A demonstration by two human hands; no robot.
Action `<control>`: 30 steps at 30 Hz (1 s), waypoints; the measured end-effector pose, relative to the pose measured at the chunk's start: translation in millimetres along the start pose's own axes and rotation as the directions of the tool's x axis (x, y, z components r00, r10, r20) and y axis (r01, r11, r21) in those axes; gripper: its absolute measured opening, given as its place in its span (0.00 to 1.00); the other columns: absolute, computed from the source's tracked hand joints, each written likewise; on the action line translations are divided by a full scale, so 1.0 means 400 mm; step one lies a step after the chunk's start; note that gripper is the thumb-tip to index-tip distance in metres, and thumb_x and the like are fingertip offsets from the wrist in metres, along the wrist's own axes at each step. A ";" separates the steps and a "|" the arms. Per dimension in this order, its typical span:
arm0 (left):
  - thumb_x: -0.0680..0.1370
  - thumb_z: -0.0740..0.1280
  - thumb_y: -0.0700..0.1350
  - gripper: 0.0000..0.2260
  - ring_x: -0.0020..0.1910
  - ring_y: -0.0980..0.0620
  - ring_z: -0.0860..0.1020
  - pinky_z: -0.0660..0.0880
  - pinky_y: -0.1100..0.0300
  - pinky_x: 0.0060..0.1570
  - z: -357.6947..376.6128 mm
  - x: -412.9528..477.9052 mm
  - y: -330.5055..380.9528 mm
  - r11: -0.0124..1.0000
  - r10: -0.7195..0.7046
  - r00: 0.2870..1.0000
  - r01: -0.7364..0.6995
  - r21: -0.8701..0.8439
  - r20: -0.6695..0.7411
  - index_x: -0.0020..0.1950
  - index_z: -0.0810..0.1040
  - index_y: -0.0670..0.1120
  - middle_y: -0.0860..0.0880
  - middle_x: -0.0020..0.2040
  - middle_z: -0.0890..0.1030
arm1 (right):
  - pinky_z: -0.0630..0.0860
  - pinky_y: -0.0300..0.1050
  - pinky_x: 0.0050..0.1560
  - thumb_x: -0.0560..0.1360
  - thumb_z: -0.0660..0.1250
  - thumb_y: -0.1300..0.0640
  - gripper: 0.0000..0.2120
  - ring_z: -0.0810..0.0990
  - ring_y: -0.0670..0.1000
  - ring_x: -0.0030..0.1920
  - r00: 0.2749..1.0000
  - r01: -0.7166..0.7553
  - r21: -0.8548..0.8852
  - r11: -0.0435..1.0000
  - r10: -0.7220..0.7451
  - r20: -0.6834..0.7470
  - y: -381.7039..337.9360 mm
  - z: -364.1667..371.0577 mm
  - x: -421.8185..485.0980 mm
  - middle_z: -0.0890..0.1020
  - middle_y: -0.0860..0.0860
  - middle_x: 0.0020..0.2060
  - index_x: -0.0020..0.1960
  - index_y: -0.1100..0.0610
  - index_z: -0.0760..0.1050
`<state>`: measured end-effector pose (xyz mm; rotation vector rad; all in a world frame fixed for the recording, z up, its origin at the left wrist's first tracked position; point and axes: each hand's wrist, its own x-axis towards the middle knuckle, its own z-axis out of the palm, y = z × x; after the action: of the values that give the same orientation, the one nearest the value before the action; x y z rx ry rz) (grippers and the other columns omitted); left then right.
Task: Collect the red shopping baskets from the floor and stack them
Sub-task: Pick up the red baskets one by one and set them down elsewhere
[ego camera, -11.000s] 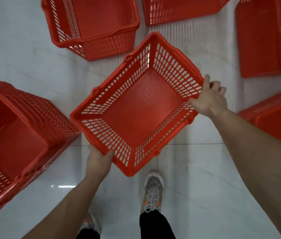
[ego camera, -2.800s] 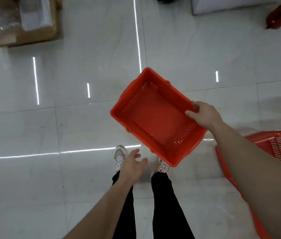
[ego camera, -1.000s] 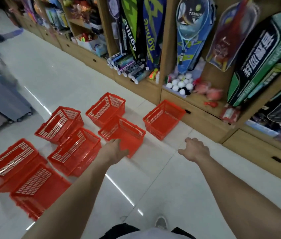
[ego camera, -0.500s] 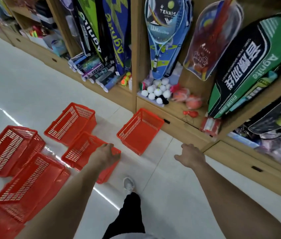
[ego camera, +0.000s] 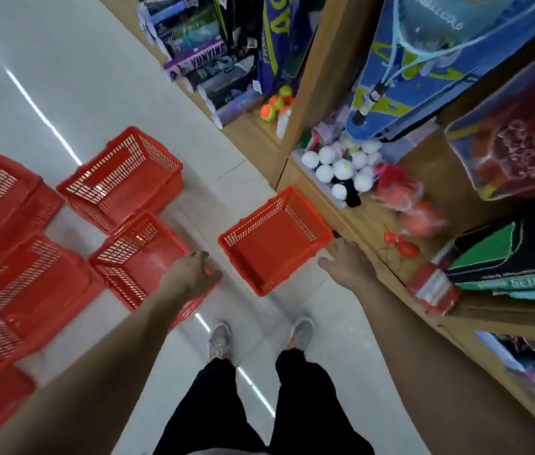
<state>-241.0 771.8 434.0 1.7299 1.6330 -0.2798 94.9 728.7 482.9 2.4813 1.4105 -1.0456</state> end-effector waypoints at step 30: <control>0.79 0.66 0.52 0.26 0.62 0.36 0.78 0.74 0.39 0.61 1.038 0.822 -0.154 0.595 -0.676 0.736 0.511 -0.620 -0.042 0.73 0.61 0.46 0.41 0.67 0.77 | 0.73 0.58 0.62 0.73 0.70 0.51 0.36 0.73 0.65 0.65 0.985 0.093 -0.126 0.988 -0.109 -0.130 0.499 0.719 1.271 0.72 0.63 0.67 0.75 0.60 0.60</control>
<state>-110.9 761.3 -83.0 0.7238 2.1994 0.1611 275.2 866.7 -91.2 2.4598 1.6028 -0.7938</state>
